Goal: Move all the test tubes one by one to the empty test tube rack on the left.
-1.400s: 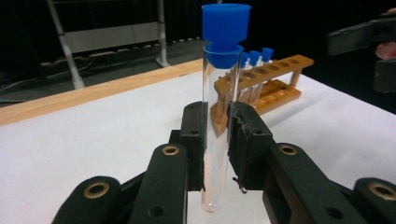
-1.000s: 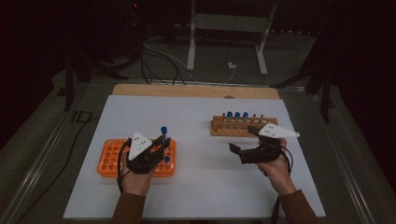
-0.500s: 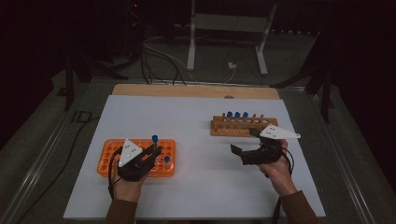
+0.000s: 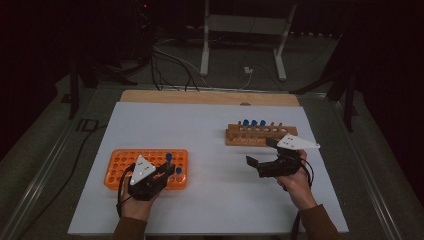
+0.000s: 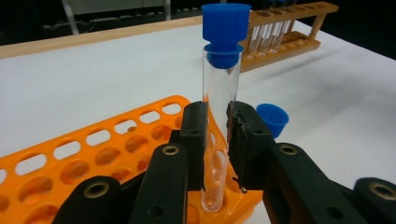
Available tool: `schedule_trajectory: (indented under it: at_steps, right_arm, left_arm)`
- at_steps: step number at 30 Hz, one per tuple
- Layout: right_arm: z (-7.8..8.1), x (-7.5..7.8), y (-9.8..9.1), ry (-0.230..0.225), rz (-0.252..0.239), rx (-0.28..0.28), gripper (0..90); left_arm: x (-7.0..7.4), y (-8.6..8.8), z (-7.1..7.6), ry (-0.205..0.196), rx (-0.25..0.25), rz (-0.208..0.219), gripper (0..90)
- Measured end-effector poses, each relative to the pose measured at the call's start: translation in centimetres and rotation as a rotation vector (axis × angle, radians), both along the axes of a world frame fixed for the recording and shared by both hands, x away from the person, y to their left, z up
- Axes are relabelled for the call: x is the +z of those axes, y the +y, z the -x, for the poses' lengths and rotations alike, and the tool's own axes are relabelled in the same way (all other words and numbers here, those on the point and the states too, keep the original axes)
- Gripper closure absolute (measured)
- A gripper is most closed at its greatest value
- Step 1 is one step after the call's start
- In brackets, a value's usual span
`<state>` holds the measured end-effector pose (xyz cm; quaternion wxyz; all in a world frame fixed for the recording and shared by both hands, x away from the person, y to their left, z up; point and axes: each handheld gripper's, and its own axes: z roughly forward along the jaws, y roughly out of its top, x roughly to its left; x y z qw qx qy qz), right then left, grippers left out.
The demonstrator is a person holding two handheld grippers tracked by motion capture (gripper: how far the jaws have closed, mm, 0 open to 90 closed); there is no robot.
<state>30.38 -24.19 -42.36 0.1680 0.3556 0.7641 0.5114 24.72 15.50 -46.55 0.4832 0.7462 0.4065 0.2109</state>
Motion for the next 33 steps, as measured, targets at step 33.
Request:
schedule_trajectory:
  at_steps: [33]
  right_arm:
    - [0.1, -0.4, 0.1, 0.009, 0.011, 0.016, 0.3]
  left_arm:
    - [-1.9, -0.6, 0.2, 0.085, -0.068, -0.210, 77.7]
